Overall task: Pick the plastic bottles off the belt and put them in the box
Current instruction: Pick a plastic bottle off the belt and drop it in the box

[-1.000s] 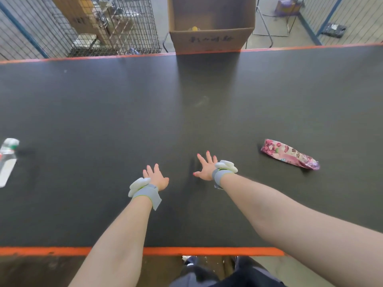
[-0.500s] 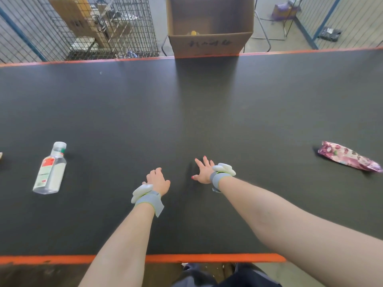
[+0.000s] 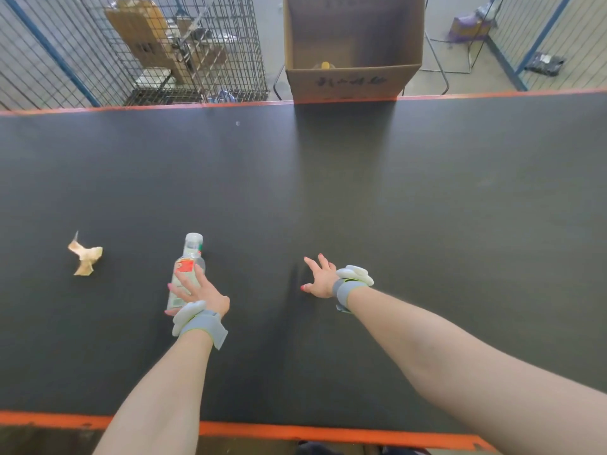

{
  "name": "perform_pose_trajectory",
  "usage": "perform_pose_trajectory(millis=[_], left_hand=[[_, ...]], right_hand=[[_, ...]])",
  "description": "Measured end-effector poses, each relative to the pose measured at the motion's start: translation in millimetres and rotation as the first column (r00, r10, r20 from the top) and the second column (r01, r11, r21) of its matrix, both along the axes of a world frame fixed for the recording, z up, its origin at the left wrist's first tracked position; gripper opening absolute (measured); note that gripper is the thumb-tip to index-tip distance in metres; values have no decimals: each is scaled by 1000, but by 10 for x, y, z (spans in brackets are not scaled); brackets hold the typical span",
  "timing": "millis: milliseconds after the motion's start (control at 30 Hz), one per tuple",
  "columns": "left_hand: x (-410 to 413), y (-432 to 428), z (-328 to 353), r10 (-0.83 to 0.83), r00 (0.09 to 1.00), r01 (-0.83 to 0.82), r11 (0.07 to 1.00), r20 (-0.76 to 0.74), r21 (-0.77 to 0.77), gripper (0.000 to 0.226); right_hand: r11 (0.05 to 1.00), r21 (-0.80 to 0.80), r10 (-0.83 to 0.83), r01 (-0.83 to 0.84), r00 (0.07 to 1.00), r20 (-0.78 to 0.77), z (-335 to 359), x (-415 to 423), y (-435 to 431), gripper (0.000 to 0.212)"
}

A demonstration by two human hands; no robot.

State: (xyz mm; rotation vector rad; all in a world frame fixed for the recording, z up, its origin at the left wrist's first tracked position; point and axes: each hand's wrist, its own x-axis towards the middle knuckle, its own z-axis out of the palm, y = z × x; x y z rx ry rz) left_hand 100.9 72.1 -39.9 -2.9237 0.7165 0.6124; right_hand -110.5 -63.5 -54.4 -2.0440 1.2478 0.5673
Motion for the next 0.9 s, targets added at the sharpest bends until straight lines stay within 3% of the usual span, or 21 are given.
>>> perform_pose_trajectory(millis=[167,233,367,467,600,733,767,833,900], left_hand=[[67,-158,-200,150,963,-172,982,-225,-81,110],[-26,-340,-151,157,931,-228,955,-329,-190,105],[-193,-1099,124,104,718,-485,784,-688,-387,90],[-341,-1928,370,6,518,-621,690,-855,-371,75],[-439,-3350,923,-145,367,-669,646,-919,-368,76],[-444,-4655,1713,-367,238,-724,550,-899,-416,56],[-415,-4905,1878,-430,218,-710,546,-876,-445,63],[-335,-5257,2000,-477,273,-623,574,-836,-531,97],[-288,-5387,1889,-447,379,-512,628,-810,-586,112]], right_hand=[[1000,7,-17,17,999,32,-17,37,-175,76],[999,14,-37,37,999,34,2,8,-316,76],[998,-32,-48,47,998,-28,73,-28,-681,78],[994,-59,-91,87,994,-61,176,-30,-1105,82],[982,-97,-162,159,987,-22,471,89,-2069,85],[937,-215,-242,276,955,173,1021,433,-3229,84],[908,-266,-259,322,934,246,1179,525,-3505,81],[841,-322,-302,435,871,388,1462,671,-3969,74],[792,-337,-330,508,822,463,1590,751,-4266,68]])
